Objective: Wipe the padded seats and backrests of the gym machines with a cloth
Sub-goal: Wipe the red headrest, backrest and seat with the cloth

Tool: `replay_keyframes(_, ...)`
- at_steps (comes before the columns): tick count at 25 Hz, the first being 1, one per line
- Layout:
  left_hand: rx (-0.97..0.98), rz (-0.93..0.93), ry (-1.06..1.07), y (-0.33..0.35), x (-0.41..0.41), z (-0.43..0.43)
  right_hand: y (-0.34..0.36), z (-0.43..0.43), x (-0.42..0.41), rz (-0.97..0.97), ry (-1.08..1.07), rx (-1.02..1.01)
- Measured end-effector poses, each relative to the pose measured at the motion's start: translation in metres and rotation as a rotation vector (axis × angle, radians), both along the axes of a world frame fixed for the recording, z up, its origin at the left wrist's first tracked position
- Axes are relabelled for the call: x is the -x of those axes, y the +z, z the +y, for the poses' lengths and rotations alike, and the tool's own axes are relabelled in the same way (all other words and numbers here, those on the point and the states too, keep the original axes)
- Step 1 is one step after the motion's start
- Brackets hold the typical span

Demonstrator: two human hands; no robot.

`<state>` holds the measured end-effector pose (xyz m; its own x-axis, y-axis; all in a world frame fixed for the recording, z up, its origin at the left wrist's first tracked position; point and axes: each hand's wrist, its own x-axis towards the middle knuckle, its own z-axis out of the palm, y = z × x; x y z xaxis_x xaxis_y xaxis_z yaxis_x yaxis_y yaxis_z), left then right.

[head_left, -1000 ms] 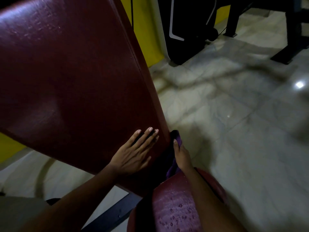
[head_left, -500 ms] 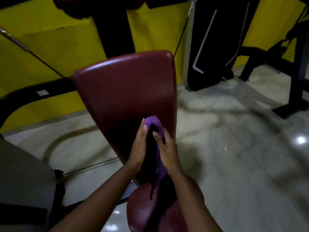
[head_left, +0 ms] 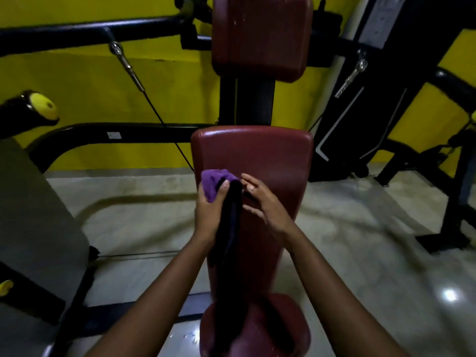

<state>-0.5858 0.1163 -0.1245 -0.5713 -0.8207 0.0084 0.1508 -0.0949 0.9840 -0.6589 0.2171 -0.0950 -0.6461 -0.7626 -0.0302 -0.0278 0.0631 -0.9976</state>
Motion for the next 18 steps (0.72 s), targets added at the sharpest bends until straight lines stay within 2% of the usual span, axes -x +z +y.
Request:
replay_keyframes(2, 0.13, -0.036, 0.098, 0.01, 0.0, -0.015, 0.004, -0.006, 0.024, 0.34, -0.098, -0.04)
replay_keyframes(4, 0.388, -0.048, 0.246, 0.019, 0.011, -0.029, 0.011, -0.017, 0.056, 0.721, -0.117, -0.133)
replay_keyframes(7, 0.756, -0.276, 0.492, 0.029, 0.053, -0.045, 0.018, -0.038, 0.11, 1.098, -0.109, -0.356)
replay_keyframes(10, 0.96, -0.508, 0.594, 0.038, 0.102, -0.055, 0.015, -0.051, 0.16, 1.467, -0.07, -0.46)
replay_keyframes(13, 1.099, -0.764, 0.595, 0.031, 0.143, -0.06, 0.007, -0.059, 0.197, 1.633, 0.024, -0.492)
replay_keyframes(15, 1.176, -0.821, 0.542, 0.024, 0.156, -0.063, 0.001, -0.062, 0.21, 1.679, 0.036, -0.425)
replay_keyframes(18, 1.283, -0.841, 0.573, 0.024, 0.152, -0.087, -0.005, -0.062, 0.214, 1.708, 0.006, -0.342)
